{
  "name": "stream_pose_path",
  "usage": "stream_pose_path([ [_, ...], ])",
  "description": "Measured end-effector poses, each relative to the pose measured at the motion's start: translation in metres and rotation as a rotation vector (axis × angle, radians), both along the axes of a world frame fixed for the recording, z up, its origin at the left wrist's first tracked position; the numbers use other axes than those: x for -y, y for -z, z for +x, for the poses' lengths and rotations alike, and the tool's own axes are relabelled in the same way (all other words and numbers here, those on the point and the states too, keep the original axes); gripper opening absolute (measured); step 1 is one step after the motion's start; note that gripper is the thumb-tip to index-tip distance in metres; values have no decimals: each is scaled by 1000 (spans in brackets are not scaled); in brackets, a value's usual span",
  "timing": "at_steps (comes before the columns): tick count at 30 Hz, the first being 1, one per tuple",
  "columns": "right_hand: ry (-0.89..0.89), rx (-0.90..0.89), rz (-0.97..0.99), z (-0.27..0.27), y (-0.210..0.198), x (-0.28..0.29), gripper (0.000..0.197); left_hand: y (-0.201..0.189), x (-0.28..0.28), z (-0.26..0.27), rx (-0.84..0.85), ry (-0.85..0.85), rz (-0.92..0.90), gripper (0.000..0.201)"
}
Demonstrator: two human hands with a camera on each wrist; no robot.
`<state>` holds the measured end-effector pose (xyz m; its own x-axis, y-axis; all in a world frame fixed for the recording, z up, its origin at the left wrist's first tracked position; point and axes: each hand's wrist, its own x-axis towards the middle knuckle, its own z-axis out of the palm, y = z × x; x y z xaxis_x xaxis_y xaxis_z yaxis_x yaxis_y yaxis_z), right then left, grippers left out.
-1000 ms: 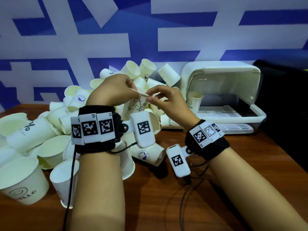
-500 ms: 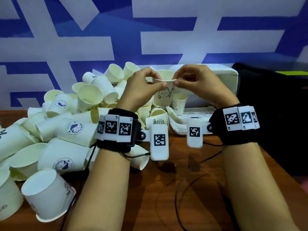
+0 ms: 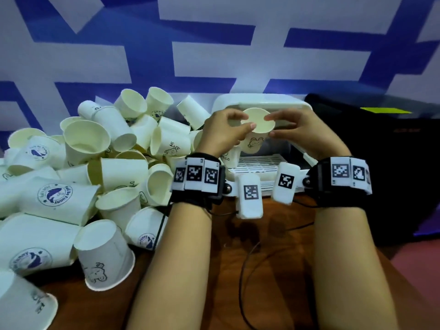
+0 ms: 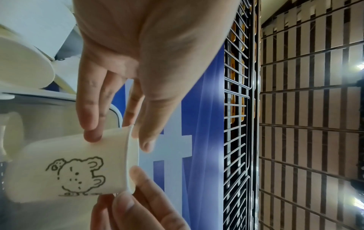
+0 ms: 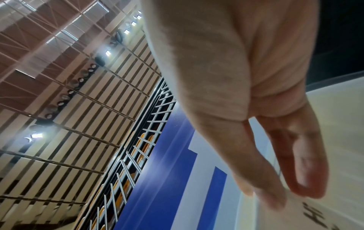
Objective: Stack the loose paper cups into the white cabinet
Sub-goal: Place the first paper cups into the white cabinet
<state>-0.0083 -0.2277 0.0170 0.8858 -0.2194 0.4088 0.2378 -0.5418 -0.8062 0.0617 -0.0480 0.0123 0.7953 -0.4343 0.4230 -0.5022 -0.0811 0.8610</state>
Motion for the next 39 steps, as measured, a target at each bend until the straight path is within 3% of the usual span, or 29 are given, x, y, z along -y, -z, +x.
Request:
stream_pose_path([
  [3,15,4,64,6,7,-2,46,6,7,9,-15,-12,-14,35],
  [7,29,4,162,19,18,-4,50,10,12,23,27,-56,2,31],
  [19,-18,16,396,50,43,-7,58,26,25,40,19,20,67,41],
  [30,-107,-10,415,50,39,-1,49,22,16,47,0,7,103,35],
  [39,-102,-53,439,59,51,-4,53,35,26,45,-36,-4,231,52],
])
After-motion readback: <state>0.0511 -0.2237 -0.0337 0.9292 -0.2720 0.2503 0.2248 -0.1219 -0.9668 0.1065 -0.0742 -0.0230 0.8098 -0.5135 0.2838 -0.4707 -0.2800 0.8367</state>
